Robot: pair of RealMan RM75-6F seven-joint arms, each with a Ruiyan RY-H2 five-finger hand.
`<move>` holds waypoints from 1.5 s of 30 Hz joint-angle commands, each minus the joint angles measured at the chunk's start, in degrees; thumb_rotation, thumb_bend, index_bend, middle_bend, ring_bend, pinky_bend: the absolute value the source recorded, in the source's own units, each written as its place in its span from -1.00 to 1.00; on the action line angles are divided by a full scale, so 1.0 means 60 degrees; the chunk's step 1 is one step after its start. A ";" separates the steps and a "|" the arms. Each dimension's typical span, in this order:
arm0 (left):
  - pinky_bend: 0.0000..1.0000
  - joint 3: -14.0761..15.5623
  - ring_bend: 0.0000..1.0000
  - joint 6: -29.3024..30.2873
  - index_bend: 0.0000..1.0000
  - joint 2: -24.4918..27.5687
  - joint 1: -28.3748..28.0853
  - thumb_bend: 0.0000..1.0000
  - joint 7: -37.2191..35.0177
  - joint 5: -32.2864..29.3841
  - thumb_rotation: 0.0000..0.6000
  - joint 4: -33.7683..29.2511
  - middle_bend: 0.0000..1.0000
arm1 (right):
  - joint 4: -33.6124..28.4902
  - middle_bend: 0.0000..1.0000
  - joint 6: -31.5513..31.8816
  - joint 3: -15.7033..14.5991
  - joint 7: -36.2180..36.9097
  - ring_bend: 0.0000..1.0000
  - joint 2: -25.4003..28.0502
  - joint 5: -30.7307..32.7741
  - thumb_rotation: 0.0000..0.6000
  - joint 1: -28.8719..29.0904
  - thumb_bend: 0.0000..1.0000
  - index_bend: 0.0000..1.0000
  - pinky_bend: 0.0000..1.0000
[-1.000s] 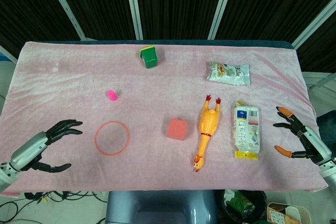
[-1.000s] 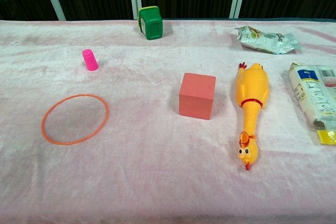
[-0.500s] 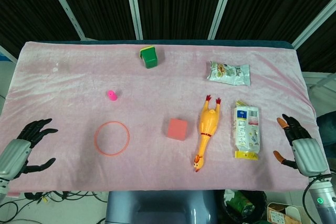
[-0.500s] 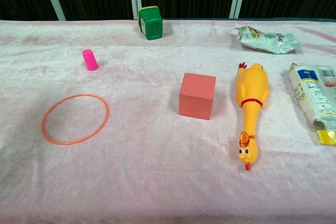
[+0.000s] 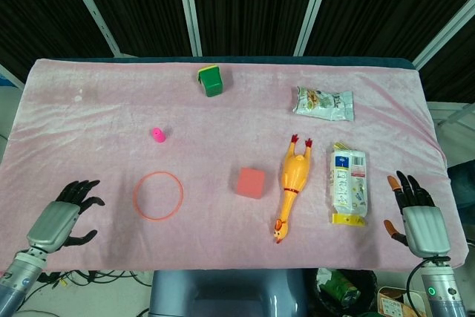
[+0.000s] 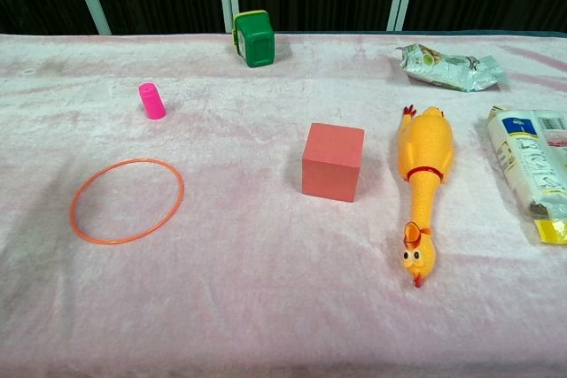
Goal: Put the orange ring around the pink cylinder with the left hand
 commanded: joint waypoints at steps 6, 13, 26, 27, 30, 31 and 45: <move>-1.00 -0.0508 -1.00 -0.1120 -0.26 -0.1386 -0.0404 -0.49 0.1188 -0.1022 1.00 0.0815 -0.86 | 0.0114 -1.00 -0.0058 0.0147 0.0265 -1.00 0.0034 0.0066 1.00 -0.0066 -0.65 -1.00 -0.63; -1.00 -0.0820 -1.00 -0.1415 -0.23 -0.2149 -0.0600 -0.48 0.1414 -0.1260 1.00 0.1388 -0.86 | 0.0306 -1.00 -0.0206 0.0254 0.0485 -1.00 0.0019 0.0134 1.00 -0.0093 -0.65 -1.00 -0.63; -1.00 -0.1094 -1.00 -0.2204 -0.08 -0.2751 -0.1100 -0.35 0.1808 -0.1511 1.00 0.1695 -0.85 | 0.0344 -1.00 -0.0319 0.0362 0.0614 -1.00 0.0040 0.0070 1.00 -0.0156 -0.65 -1.00 -0.63; -1.00 -0.1109 -1.00 -0.2260 -0.08 -0.2787 -0.1126 -0.35 0.1850 -0.1562 1.00 0.1718 -0.85 | 0.0341 -1.00 -0.0322 0.0371 0.0622 -1.00 0.0049 0.0067 1.00 -0.0163 -0.65 -1.00 -0.63; -1.00 -0.1129 -1.00 -0.2339 -0.08 -0.2870 -0.1167 -0.34 0.1974 -0.1644 1.00 0.1777 -0.85 | 0.0339 -1.00 -0.0327 0.0407 0.0652 -1.00 0.0064 0.0081 1.00 -0.0183 -0.64 -1.00 -0.63; -1.00 -0.1135 -1.00 -0.2349 -0.08 -0.2903 -0.1177 -0.32 0.2012 -0.1658 1.00 0.1791 -0.85 | 0.0342 -1.00 -0.0332 0.0422 0.0663 -1.00 0.0069 0.0086 1.00 -0.0188 -0.64 -1.00 -0.63; -1.00 -0.1098 -1.00 -0.2521 -0.05 -0.3255 -0.1391 -0.30 0.2491 -0.1572 1.00 0.2050 -0.84 | 0.0401 -1.00 -0.0426 0.0605 0.0739 -1.00 0.0048 0.0125 1.00 -0.0272 -0.64 -1.00 -0.63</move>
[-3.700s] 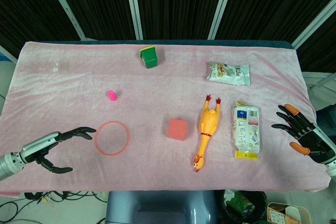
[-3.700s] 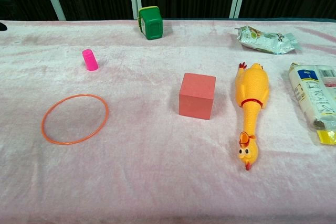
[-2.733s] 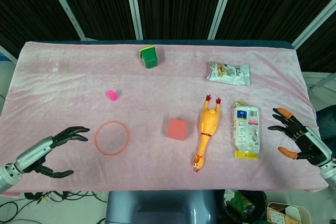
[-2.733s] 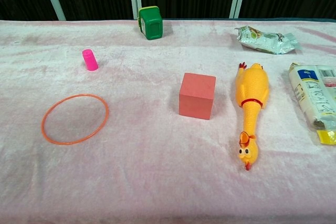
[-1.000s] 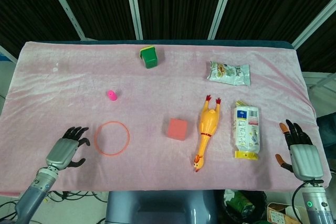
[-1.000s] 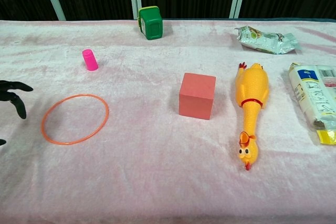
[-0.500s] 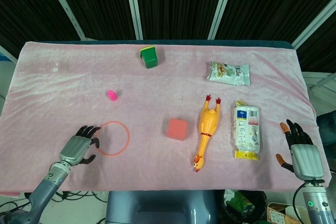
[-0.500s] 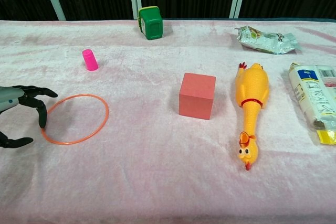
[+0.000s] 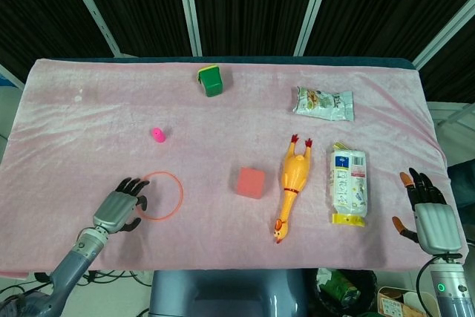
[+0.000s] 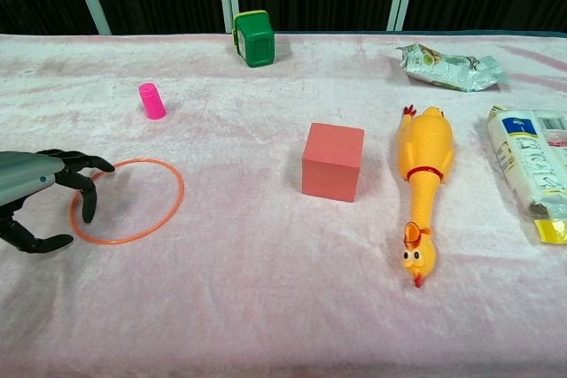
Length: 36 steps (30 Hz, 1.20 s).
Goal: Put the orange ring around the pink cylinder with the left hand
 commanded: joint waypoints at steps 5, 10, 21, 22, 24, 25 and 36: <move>-1.00 0.0073 -1.00 0.0034 0.00 -0.0109 -0.0056 -0.30 0.0166 0.0183 1.00 0.0108 -0.84 | -0.0016 -1.00 -0.0045 0.0055 0.0022 -1.00 0.0001 0.0024 1.00 -0.0024 -0.64 -1.00 -0.63; -1.00 0.0092 -1.00 0.0125 0.02 -0.0274 -0.0059 -0.30 0.0356 0.0256 1.00 0.0280 -0.84 | -0.0009 -1.00 -0.0075 0.0114 0.0051 -1.00 0.0002 0.0038 1.00 -0.0043 -0.64 -1.00 -0.63; -1.00 0.0125 -1.00 0.0103 0.07 -0.0424 -0.0084 -0.29 0.0703 0.0196 1.00 0.0422 -0.84 | 0.0011 -1.00 -0.0116 0.0176 0.0106 -1.00 0.0008 -0.0014 1.00 -0.0076 -0.64 -1.00 -0.63; -1.00 0.0123 -1.00 0.0096 0.07 -0.0434 -0.0088 -0.28 0.0742 0.0177 1.00 0.0428 -0.84 | 0.0010 -1.00 -0.0117 0.0183 0.0106 -1.00 0.0008 -0.0018 1.00 -0.0080 -0.64 -1.00 -0.63; -1.00 0.0126 -1.00 0.0076 0.08 -0.0440 -0.0092 -0.27 0.0786 0.0147 1.00 0.0426 -0.84 | 0.0009 -1.00 -0.0112 0.0196 0.0108 -1.00 0.0009 -0.0026 1.00 -0.0086 -0.64 -1.00 -0.63; -1.00 0.0129 -1.00 0.0067 0.09 -0.0439 -0.0096 -0.25 0.0808 0.0135 1.00 0.0419 -0.84 | 0.0007 -1.00 -0.0106 0.0204 0.0110 -1.00 0.0012 -0.0032 1.00 -0.0091 -0.64 -1.00 -0.63; -1.00 0.0155 -1.00 0.0057 0.12 -0.0431 -0.0097 -0.21 0.0941 0.0081 1.00 0.0359 -0.84 | -0.0012 -1.00 -0.0123 0.0234 0.0111 -1.00 0.0021 -0.0067 1.00 -0.0113 -0.64 -1.00 -0.63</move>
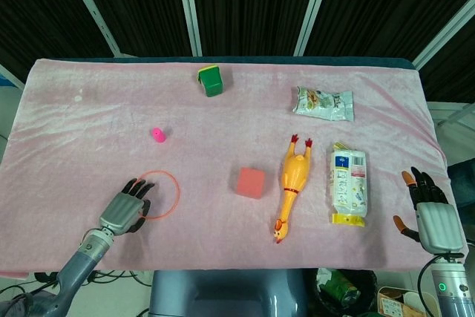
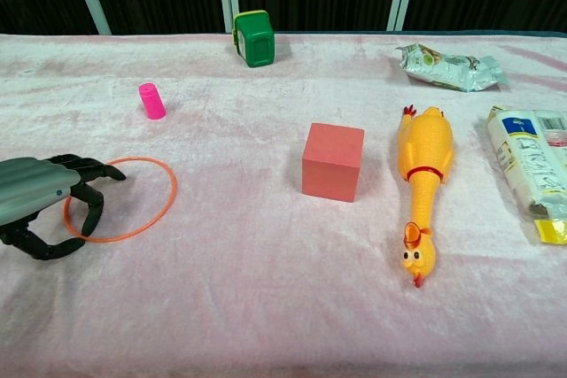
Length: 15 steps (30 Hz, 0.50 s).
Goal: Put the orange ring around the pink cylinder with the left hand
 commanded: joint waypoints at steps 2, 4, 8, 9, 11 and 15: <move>-1.00 -0.0004 -1.00 0.0034 0.13 0.0027 0.0007 -0.21 0.0005 0.0003 1.00 -0.0041 -0.84 | -0.0016 -1.00 0.0017 0.0009 -0.0006 -1.00 0.0001 -0.0032 1.00 -0.0005 -0.64 -1.00 -0.63; -1.00 -0.0011 -1.00 0.0041 0.14 0.0038 0.0008 -0.21 0.0004 -0.0008 1.00 -0.0047 -0.84 | -0.0023 -1.00 0.0031 0.0011 -0.0012 -1.00 0.0002 -0.0048 1.00 -0.0010 -0.64 -1.00 -0.63; -1.00 -0.0022 -1.00 0.0019 0.15 0.0061 0.0015 -0.17 -0.0001 -0.0073 1.00 -0.0043 -0.83 | -0.0042 -1.00 0.0054 0.0012 -0.0022 -1.00 0.0007 -0.0078 1.00 -0.0019 -0.64 -1.00 -0.63; -1.00 -0.0022 -1.00 -0.0008 0.15 0.0076 0.0012 -0.16 -0.0007 -0.0105 1.00 -0.0058 -0.83 | -0.0044 -1.00 0.0049 0.0011 -0.0031 -1.00 0.0007 -0.0084 1.00 -0.0022 -0.64 -1.00 -0.63; -1.00 -0.0023 -1.00 -0.0044 0.16 0.0107 0.0005 -0.15 -0.0024 -0.0140 1.00 -0.0098 -0.83 | -0.0050 -1.00 0.0039 0.0005 -0.0034 -1.00 0.0011 -0.0102 1.00 -0.0023 -0.64 -1.00 -0.63; -1.00 -0.0042 -1.00 -0.0072 0.16 0.0194 -0.0011 -0.15 -0.0050 -0.0191 1.00 -0.0202 -0.83 | -0.0049 -1.00 0.0033 0.0015 -0.0041 -1.00 -0.0003 -0.0121 1.00 -0.0026 -0.64 -1.00 -0.63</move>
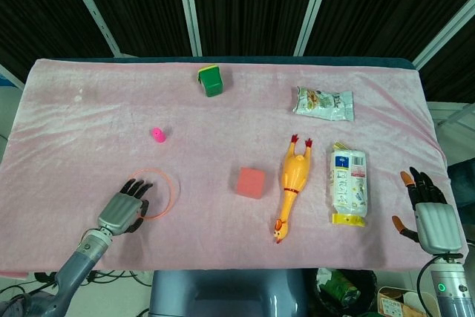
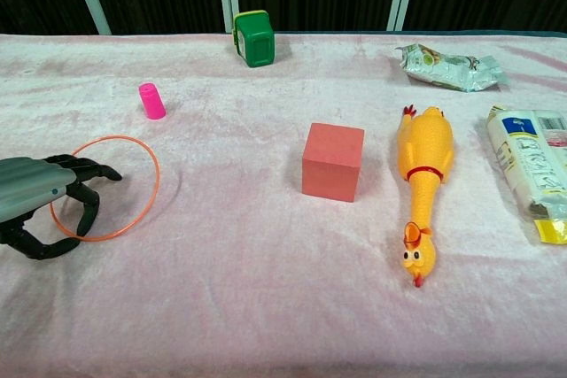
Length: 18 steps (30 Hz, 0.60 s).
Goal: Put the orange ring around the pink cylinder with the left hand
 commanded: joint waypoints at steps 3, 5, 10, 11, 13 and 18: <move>-1.00 -0.0030 -1.00 -0.0069 0.16 0.0122 -0.0022 -0.15 -0.0094 -0.0083 1.00 -0.0152 -0.83 | -0.0001 -1.00 0.0014 0.0005 -0.0003 -1.00 0.0002 -0.0034 1.00 -0.0006 -0.64 -1.00 -0.63; -1.00 -0.0041 -1.00 -0.0134 0.16 0.0194 -0.0043 -0.15 -0.0162 -0.0127 1.00 -0.0234 -0.83 | -0.0002 -1.00 0.0023 0.0006 0.0001 -1.00 0.0001 -0.0043 1.00 -0.0013 -0.64 -1.00 -0.63; -1.00 -0.0176 -1.00 -0.0549 0.16 0.0548 -0.0220 -0.14 -0.0566 -0.0394 1.00 -0.0638 -0.83 | -0.0016 -1.00 0.0039 0.0001 -0.0007 -1.00 0.0012 -0.0091 1.00 -0.0028 -0.64 -1.00 -0.63; -1.00 -0.0245 -1.00 -0.0682 0.16 0.0676 -0.0295 -0.14 -0.0709 -0.0470 1.00 -0.0768 -0.83 | -0.0014 -1.00 0.0043 0.0006 -0.0010 -1.00 0.0014 -0.0095 1.00 -0.0030 -0.64 -1.00 -0.63; -1.00 -0.0386 -1.00 -0.0919 0.16 0.0932 -0.0437 -0.14 -0.0973 -0.0607 1.00 -0.1006 -0.83 | -0.0022 -1.00 0.0054 0.0008 -0.0012 -1.00 0.0020 -0.0102 1.00 -0.0040 -0.64 -1.00 -0.63; -1.00 -0.0943 -1.00 -0.1408 0.16 0.1774 -0.0870 -0.14 -0.1561 -0.0996 1.00 -0.1634 -0.83 | -0.0044 -1.00 0.0035 0.0018 -0.0033 -1.00 0.0027 -0.0067 1.00 -0.0058 -0.64 -1.00 -0.63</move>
